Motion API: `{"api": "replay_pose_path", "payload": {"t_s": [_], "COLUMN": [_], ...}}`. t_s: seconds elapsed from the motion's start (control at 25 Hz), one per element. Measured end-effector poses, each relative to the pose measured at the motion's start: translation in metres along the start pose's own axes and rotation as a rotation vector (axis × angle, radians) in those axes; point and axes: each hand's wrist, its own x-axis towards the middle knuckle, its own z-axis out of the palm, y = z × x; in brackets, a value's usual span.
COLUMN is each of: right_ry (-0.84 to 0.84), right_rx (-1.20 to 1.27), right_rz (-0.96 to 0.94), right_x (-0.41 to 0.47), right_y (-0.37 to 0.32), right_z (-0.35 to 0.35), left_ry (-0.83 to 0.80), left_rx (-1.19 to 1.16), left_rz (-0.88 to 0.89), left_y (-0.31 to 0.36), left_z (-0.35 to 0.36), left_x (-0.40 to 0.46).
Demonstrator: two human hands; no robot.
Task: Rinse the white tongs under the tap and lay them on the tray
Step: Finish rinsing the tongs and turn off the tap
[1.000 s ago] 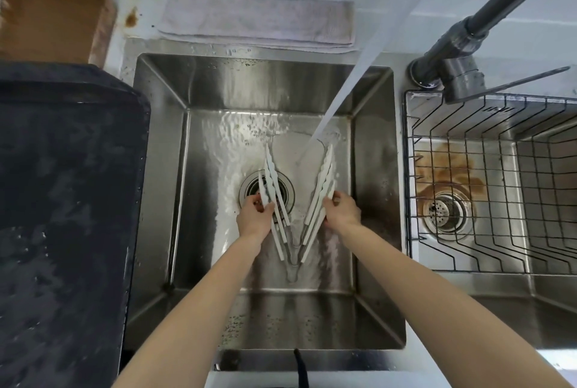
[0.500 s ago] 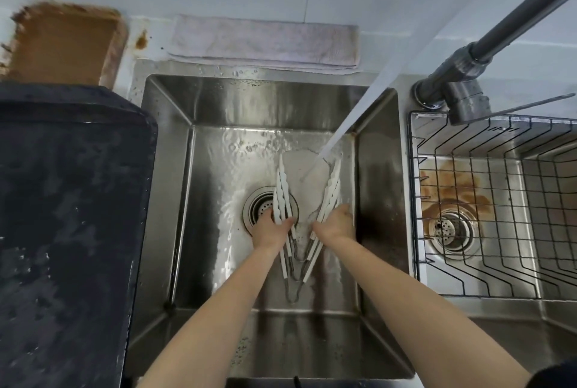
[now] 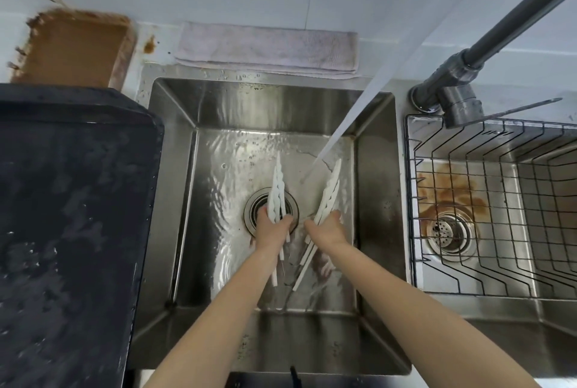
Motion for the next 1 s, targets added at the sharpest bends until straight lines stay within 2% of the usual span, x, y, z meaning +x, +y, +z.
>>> {"api": "replay_pose_path", "payload": {"t_s": [0.16,0.24,0.36,0.48,0.6,0.68,0.88,1.0], "right_ry": [0.057,0.084,0.093,0.074,0.038,0.001,-0.04,-0.02], "right_rx": [0.131,0.2,0.319,0.444,0.52,0.533,0.761,0.784], "right_rz": [-0.046,-0.075,-0.112,-0.178,-0.232,-0.225,-0.178,-0.232], "right_x": [-0.009,-0.016,-0.021,-0.03,-0.04,-0.043,-0.051,-0.055], "right_y": [-0.003,-0.006,-0.008,-0.013,-0.019,-0.018,-0.016,-0.013], "right_z": [-0.016,-0.029,-0.042,-0.047,-0.05,-0.052,-0.054,-0.055], "left_ry": [-0.09,-0.167,-0.276,-0.322,-0.315,-0.279,-0.175,-0.132], "left_rx": [-0.044,0.007,0.123,0.029,-0.164,-0.199,0.027,0.106], "left_rz": [-0.012,-0.002,0.1,0.234,0.34,0.381,0.566,0.569], "left_y": [0.021,0.032,0.049,0.072,0.101,0.116,0.128,0.132], "left_z": [0.002,-0.001,-0.007,-0.005,0.0,0.004,0.023,0.025], "left_x": [-0.01,-0.016,-0.027,-0.043,-0.055,-0.061,-0.072,-0.074]}}
